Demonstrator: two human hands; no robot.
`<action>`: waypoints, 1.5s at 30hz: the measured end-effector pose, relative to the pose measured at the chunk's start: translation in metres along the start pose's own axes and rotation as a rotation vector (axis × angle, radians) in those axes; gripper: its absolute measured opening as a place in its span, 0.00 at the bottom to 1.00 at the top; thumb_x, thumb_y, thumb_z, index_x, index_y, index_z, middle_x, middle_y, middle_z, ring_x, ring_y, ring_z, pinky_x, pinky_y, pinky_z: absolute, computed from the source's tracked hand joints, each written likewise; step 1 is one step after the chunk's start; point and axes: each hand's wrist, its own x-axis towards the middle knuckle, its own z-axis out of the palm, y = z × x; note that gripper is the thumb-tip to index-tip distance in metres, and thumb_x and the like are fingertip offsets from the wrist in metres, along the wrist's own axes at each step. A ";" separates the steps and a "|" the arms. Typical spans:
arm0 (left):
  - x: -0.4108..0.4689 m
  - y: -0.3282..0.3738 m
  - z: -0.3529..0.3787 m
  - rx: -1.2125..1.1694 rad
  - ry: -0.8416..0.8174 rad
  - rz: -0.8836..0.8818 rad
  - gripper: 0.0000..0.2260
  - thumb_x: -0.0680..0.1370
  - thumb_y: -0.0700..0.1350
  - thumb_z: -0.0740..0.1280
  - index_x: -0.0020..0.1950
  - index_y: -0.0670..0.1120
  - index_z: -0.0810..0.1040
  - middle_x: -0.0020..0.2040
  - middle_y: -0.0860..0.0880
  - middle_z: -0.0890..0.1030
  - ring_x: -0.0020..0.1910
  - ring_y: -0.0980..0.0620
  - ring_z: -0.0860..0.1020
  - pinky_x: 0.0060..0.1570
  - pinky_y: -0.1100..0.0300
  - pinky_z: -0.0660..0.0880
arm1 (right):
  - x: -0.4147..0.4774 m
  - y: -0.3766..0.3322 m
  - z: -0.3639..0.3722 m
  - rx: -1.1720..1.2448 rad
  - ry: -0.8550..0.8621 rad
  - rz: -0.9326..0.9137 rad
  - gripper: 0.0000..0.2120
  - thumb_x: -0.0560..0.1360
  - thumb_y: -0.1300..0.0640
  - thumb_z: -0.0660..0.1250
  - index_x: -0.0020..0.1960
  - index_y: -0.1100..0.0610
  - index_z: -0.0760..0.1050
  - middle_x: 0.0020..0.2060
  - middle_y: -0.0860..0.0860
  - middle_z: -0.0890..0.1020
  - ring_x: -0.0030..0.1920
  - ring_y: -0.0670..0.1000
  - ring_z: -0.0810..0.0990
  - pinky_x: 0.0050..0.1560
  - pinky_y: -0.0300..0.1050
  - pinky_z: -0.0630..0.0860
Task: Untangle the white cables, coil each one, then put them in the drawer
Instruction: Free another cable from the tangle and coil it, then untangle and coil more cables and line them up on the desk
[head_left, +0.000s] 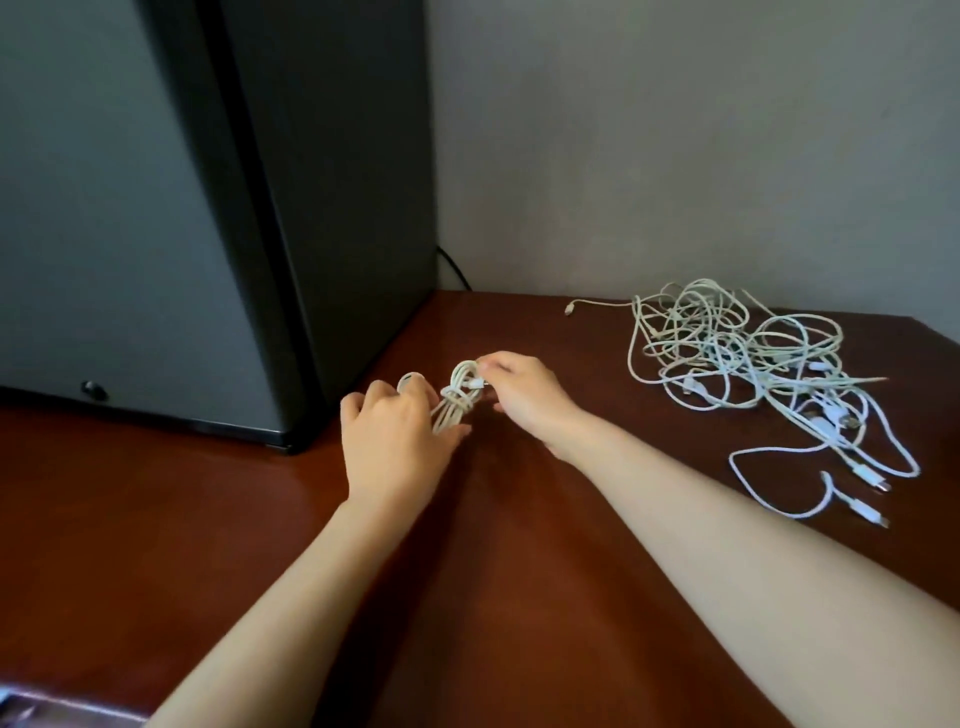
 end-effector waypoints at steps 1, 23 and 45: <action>0.000 -0.004 0.004 0.010 0.006 0.005 0.23 0.72 0.59 0.71 0.60 0.45 0.75 0.50 0.46 0.81 0.57 0.45 0.75 0.58 0.53 0.60 | -0.001 0.000 0.003 -0.036 -0.007 -0.005 0.14 0.81 0.52 0.57 0.61 0.52 0.77 0.58 0.51 0.80 0.60 0.52 0.76 0.60 0.43 0.71; 0.007 0.069 -0.030 -0.010 -0.010 0.215 0.26 0.75 0.66 0.60 0.67 0.53 0.70 0.60 0.53 0.79 0.65 0.47 0.70 0.64 0.51 0.60 | -0.048 -0.026 -0.090 -0.241 -0.034 -0.272 0.16 0.82 0.49 0.55 0.63 0.52 0.75 0.55 0.52 0.81 0.59 0.51 0.76 0.61 0.47 0.71; -0.045 0.212 0.068 -0.277 -0.585 0.553 0.39 0.76 0.66 0.59 0.79 0.47 0.50 0.78 0.49 0.56 0.77 0.51 0.51 0.75 0.53 0.45 | -0.119 0.098 -0.250 -0.266 0.603 -0.188 0.10 0.77 0.58 0.65 0.41 0.47 0.80 0.36 0.44 0.84 0.38 0.50 0.83 0.49 0.53 0.79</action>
